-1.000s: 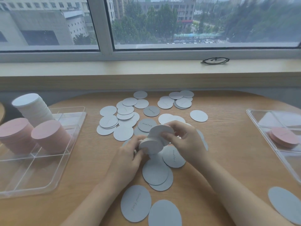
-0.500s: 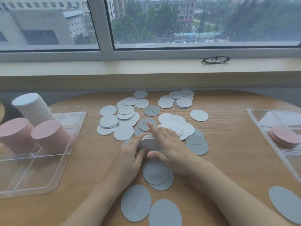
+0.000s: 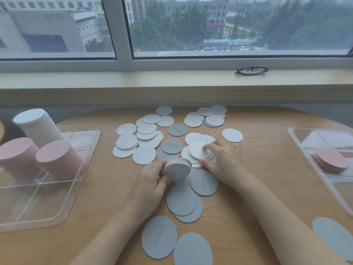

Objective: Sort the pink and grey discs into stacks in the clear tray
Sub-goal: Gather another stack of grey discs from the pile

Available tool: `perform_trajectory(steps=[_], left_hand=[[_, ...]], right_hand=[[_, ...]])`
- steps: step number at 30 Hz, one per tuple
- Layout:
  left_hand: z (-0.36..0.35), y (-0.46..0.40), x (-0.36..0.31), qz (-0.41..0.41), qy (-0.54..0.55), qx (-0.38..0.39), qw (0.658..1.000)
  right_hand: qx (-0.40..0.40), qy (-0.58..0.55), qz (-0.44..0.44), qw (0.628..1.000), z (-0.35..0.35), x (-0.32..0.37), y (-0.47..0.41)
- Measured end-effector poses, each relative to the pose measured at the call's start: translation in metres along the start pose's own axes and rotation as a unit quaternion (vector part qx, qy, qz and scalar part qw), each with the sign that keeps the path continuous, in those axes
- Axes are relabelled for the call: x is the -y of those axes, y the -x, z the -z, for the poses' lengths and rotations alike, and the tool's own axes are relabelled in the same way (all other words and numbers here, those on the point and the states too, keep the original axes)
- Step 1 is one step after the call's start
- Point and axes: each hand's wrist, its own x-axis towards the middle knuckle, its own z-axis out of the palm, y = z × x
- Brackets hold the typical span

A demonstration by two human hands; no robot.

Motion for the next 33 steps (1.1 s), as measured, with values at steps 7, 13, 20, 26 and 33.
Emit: perform_trajectory(steps=[7, 13, 20, 26, 33], left_hand=[[0.0, -0.001, 0.002, -0.006, 0.001, 0.002, 1.0], [0.0, 0.0, 0.003, -0.003, -0.007, 0.004, 1.0], [0.001, 0.0, 0.0, -0.003, -0.012, 0.001, 1.0], [0.001, 0.0, -0.002, 0.0, -0.009, -0.012, 1.0], [0.001, 0.0, 0.0, 0.015, -0.015, -0.027, 0.999]], right_hand=[[-0.074, -0.015, -0.003, 0.997, 0.002, 0.006, 0.0], [-0.064, -0.022, -0.015, 0.998, 0.004, 0.009, 0.001], [-0.177, -0.169, 0.021, 0.969, 0.009, 0.012, 0.003], [-0.028, -0.507, 0.022, 0.861, 0.015, 0.03, 0.013], [0.047, -0.509, 0.055, 0.858, 0.005, 0.035, 0.016]])
